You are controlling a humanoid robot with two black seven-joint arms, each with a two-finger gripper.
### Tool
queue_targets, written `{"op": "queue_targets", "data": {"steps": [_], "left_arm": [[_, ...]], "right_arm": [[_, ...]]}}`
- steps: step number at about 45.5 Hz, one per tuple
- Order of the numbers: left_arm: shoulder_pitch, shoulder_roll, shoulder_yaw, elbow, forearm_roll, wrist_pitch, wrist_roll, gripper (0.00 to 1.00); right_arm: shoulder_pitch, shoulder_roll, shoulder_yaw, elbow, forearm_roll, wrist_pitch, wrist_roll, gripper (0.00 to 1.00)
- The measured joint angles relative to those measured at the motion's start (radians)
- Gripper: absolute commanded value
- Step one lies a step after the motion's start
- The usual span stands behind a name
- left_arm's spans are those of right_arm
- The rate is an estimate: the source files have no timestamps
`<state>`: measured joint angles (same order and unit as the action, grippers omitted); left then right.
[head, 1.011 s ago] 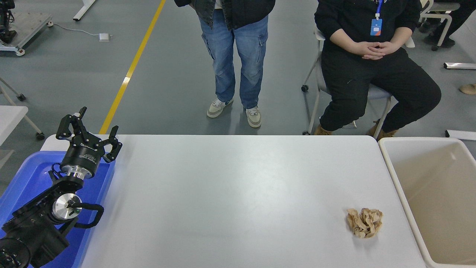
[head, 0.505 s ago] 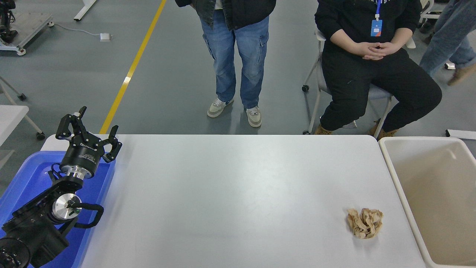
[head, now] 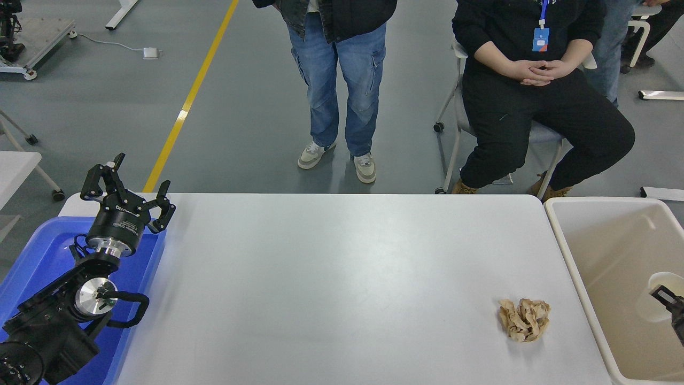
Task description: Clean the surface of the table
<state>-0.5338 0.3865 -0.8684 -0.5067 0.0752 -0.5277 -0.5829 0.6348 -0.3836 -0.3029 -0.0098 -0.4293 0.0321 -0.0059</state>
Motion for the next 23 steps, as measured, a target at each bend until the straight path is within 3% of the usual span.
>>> {"op": "queue_targets", "data": {"steps": [23], "left_arm": [[0.0,0.0,0.0,0.0,0.0,0.0,0.0,1.0]], "right_arm": [[0.036,0.033,-0.013,-0.001,-0.002,-0.001,-0.001,0.0]]}}
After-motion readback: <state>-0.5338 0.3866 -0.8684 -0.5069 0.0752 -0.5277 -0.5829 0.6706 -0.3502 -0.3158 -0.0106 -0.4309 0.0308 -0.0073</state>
